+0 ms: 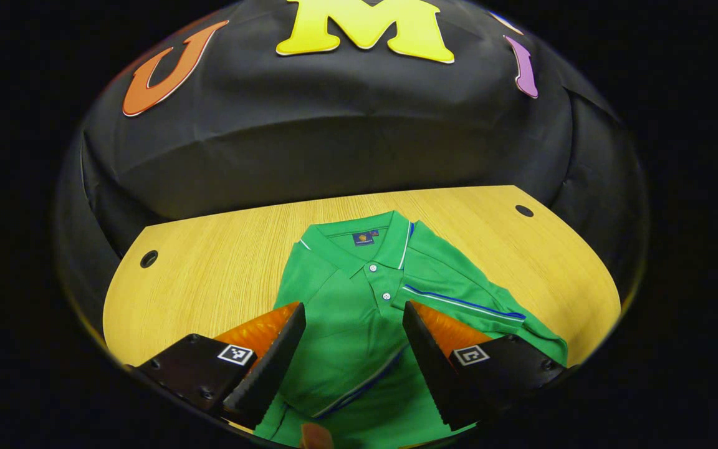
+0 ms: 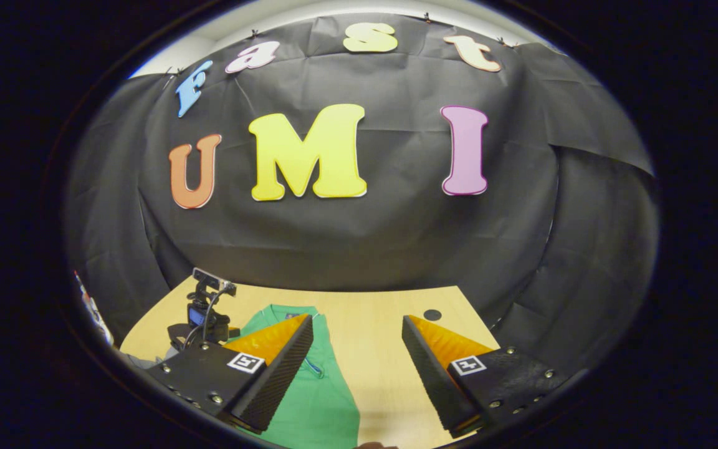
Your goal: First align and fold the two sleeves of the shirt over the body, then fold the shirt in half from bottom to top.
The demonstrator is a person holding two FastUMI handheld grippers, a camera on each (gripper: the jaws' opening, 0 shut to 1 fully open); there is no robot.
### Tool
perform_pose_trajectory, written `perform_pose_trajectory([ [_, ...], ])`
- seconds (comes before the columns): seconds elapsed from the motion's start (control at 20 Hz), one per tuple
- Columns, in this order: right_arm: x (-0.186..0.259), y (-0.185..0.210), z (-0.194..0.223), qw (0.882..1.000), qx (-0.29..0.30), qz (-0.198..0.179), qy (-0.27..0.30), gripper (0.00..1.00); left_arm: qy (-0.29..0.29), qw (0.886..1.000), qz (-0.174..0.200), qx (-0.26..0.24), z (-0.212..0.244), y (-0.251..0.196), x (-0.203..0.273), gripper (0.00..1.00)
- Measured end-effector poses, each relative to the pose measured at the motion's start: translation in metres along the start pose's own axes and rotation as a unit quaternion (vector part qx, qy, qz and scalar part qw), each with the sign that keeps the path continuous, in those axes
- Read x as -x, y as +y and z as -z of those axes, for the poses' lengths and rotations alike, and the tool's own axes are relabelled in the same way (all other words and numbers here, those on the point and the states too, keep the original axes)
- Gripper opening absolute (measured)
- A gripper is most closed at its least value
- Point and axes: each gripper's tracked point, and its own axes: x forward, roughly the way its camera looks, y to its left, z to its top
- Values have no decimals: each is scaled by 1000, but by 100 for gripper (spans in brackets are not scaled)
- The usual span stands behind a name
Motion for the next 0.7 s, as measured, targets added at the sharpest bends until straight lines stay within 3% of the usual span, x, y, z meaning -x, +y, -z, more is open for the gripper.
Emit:
perform_pose_trajectory([
  [0.25,-1,8,21,1000,-3,-3,16,93,-36,999,-21,4,-14,19,41,100],
  [0.7,26,34,44,1000,6,-21,11,93,-153,986,-49,35,-46,41,198,99],
])
